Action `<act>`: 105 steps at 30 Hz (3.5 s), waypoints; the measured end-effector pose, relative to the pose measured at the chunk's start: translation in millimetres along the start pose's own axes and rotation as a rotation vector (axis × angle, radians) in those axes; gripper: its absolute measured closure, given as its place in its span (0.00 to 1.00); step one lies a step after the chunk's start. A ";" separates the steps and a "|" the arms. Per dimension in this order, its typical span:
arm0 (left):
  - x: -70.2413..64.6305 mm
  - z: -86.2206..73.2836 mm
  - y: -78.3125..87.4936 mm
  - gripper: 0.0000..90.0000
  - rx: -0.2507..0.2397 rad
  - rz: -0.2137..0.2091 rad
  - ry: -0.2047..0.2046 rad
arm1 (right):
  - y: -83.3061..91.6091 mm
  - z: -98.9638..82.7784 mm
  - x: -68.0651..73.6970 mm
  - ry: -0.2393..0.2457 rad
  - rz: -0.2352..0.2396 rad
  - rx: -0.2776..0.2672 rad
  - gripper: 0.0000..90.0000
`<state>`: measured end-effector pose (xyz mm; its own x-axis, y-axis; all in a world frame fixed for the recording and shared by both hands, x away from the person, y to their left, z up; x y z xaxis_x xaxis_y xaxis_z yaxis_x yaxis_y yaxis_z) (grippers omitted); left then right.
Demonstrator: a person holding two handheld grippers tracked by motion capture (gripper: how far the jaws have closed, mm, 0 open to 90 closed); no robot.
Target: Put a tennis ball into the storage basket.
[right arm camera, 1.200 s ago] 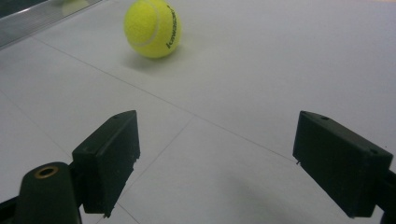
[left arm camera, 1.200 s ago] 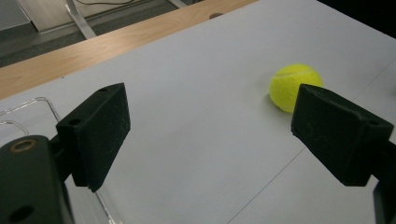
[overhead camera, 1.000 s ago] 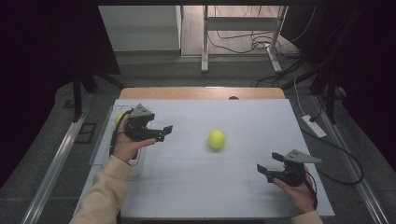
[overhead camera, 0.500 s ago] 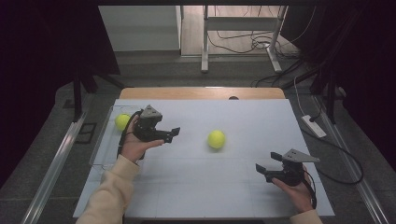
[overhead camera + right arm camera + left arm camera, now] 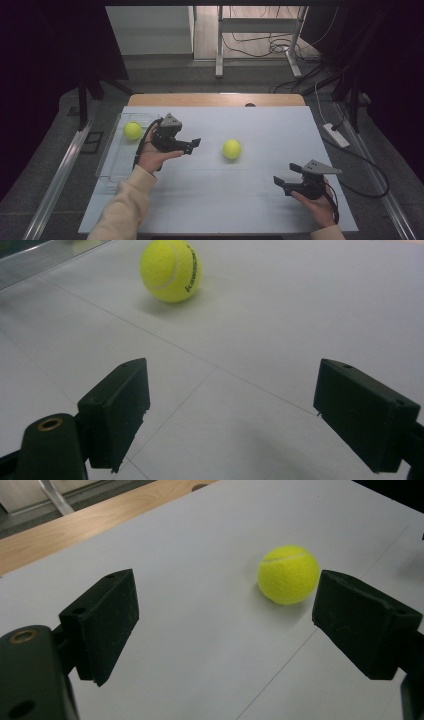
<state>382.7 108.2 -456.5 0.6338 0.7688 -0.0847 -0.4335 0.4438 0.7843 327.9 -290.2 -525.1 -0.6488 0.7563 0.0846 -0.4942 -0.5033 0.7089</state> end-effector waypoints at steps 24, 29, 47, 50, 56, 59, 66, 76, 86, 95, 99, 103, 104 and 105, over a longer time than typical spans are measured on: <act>-16.9 12.3 -23.2 0.13 0.035 -0.027 -0.036 | 0.6 -1.3 0.6 0.008 -0.004 0.003 0.16; -17.0 14.4 -28.0 0.13 0.041 -0.031 -0.037 | 0.2 -1.4 0.5 0.009 -0.003 0.004 0.16; -30.6 26.0 -43.0 0.12 0.053 -0.058 -0.059 | 0.6 -1.9 1.3 0.013 -0.007 0.004 0.16; -33.2 27.5 -45.4 0.12 0.055 -0.064 -0.066 | 0.5 -1.9 1.2 0.013 -0.007 0.005 0.16; -35.3 29.4 -48.3 0.11 0.054 -0.067 -0.071 | 0.0 -2.1 1.4 0.013 -0.007 0.006 0.16; -37.5 31.1 -49.8 0.11 0.049 -0.070 -0.078 | 0.1 -2.1 1.5 0.013 -0.006 0.006 0.16; -41.9 34.0 -54.8 0.11 0.051 -0.079 -0.088 | 1.0 -2.0 1.2 0.009 -0.003 0.004 0.16; -49.6 39.3 -62.4 0.11 0.068 -0.092 -0.106 | 1.3 -2.0 1.0 0.007 -0.002 0.002 0.16; -51.6 41.9 -70.6 0.10 0.087 -0.099 -0.105 | 1.0 -2.3 1.2 0.009 -0.003 0.004 0.16; -56.8 45.8 -82.9 0.10 0.120 -0.108 -0.112 | 0.6 -2.7 1.0 0.012 -0.005 0.006 0.16; -59.0 47.5 -90.3 0.09 0.133 -0.112 -0.115 | 0.9 -3.1 0.9 0.011 -0.007 0.008 0.16; -60.0 48.6 -95.2 0.09 0.144 -0.102 -0.113 | 0.2 -3.1 1.2 0.013 -0.006 0.009 0.16; -60.0 48.6 -95.2 0.08 0.144 -0.102 -0.113 | 0.1 -3.1 1.2 0.015 -0.006 0.009 0.16; -60.2 49.0 -96.7 0.08 0.147 -0.100 -0.114 | 0.1 -3.1 1.2 0.015 -0.006 0.009 0.16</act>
<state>417.9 -3.6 -497.1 0.7410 0.6636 -0.1028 -0.2718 0.4364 0.8577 325.2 -290.7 -527.1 -0.6543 0.7530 0.0699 -0.4929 -0.4947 0.7158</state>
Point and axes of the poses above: each handheld gripper's, and its own axes: y roughly backward along the jaws, z roughly out of its top, x roughly to its left, the point moved 4 cm from there along -y, roughly forward along the jaws, and after that the axes turned 15 degrees about x, right-handed, at the moved point
